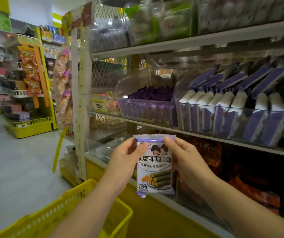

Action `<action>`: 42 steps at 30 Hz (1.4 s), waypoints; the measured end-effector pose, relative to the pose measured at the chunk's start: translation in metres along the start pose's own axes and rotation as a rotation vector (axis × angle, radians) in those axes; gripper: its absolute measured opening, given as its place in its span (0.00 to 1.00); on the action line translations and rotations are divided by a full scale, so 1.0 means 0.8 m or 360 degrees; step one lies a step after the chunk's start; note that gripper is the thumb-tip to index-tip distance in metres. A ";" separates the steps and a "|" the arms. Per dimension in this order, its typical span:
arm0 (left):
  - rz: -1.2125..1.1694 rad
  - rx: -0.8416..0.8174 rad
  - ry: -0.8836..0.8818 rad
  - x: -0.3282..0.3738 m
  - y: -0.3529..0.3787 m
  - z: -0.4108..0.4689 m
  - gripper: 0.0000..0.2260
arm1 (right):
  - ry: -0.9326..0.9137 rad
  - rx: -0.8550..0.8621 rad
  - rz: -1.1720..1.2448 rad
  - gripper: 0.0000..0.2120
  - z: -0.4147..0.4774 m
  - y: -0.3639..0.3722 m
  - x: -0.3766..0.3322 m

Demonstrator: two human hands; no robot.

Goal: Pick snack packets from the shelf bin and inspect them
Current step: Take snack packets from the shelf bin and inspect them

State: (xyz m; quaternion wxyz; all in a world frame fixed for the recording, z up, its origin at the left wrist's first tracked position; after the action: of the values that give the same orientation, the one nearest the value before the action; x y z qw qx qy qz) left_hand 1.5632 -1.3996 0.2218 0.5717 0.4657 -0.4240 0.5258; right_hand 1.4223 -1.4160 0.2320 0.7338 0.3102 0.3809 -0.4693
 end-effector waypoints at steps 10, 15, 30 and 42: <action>-0.0170 0.0070 -0.0210 -0.048 -0.019 0.008 0.11 | 0.0183 0.0346 0.0261 0.15 0.012 0.011 0.067; -0.0277 0.0235 -0.0325 -0.062 -0.039 0.013 0.11 | 0.0233 0.0399 0.0210 0.19 0.006 0.018 0.085; -0.1027 0.0419 -0.0604 -0.078 -0.051 0.006 0.17 | 0.0509 -0.0428 -0.0072 0.22 -0.006 0.039 0.089; -0.0447 -0.0411 -0.0821 -0.088 -0.003 0.007 0.19 | 0.0732 -0.0300 0.0171 0.16 -0.017 0.005 0.090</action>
State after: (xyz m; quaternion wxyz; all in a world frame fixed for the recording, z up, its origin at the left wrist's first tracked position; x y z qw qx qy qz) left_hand 1.5596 -1.4199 0.1542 0.5666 0.5613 -0.5498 0.2482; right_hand 1.4415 -1.4364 0.1640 0.6774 0.3588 0.5628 -0.3092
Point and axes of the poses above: each hand's wrist, its own z-axis towards the middle knuckle, its own y-axis out of the palm, x = y × z, the point moved 10 cm from there along z, towards the middle knuckle, and after that the axes turned 12 degrees about -y, right-handed, at the moved point
